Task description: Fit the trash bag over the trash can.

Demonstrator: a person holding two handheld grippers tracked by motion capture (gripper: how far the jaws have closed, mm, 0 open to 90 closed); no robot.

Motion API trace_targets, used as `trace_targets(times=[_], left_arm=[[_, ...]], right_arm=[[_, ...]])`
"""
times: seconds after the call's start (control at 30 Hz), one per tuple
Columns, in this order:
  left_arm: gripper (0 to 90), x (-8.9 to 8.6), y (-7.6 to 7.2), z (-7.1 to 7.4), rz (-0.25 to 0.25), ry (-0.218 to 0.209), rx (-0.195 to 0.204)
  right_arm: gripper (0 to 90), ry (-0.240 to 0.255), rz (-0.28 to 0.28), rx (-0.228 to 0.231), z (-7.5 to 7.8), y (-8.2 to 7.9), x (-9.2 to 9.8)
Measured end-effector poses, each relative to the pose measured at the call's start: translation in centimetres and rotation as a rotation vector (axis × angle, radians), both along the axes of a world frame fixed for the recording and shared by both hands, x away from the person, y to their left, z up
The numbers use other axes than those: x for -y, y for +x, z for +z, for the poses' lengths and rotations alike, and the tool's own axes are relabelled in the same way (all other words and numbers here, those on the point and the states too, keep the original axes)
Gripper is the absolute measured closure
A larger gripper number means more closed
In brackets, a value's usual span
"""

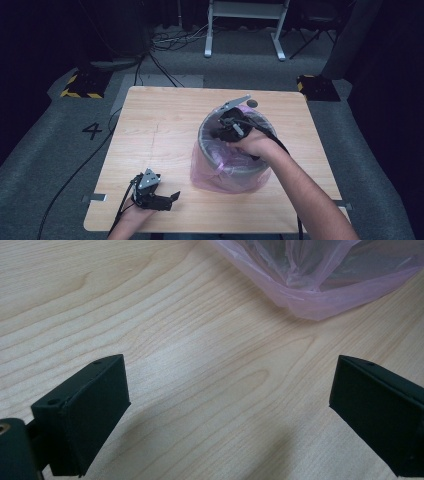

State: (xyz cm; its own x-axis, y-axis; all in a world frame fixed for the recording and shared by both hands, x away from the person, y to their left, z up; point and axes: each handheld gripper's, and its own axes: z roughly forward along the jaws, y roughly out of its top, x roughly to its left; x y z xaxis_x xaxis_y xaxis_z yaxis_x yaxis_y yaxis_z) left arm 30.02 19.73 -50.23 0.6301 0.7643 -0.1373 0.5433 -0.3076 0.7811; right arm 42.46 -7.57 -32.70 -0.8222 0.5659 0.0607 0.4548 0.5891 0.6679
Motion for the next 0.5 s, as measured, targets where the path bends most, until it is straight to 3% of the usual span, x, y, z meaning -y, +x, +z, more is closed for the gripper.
trace_targets(times=[0.17, 0.3, 0.43, 0.5], left_arm=[[2.6, 0.0, 0.0, 0.0, -0.003, 0.000, -0.001], [2.6, -0.1, 0.0, 0.0, 0.002, -0.008, 0.001], [2.7, -0.2, 0.1, 0.0, 0.001, -0.013, -0.003], [2.6, -0.2, 0.1, 0.0, 0.001, -0.013, -0.004]], right_arm=[[90.0, -0.063, 0.056, -0.056, -1.8, -0.7, -1.4], [90.0, -0.091, 0.067, -0.088, -3.1, -0.5, -1.8], [90.0, -0.147, 0.080, -0.165, -4.9, -0.4, -2.1], [90.0, -0.202, 0.103, -0.212, -5.9, -0.5, -2.4]])
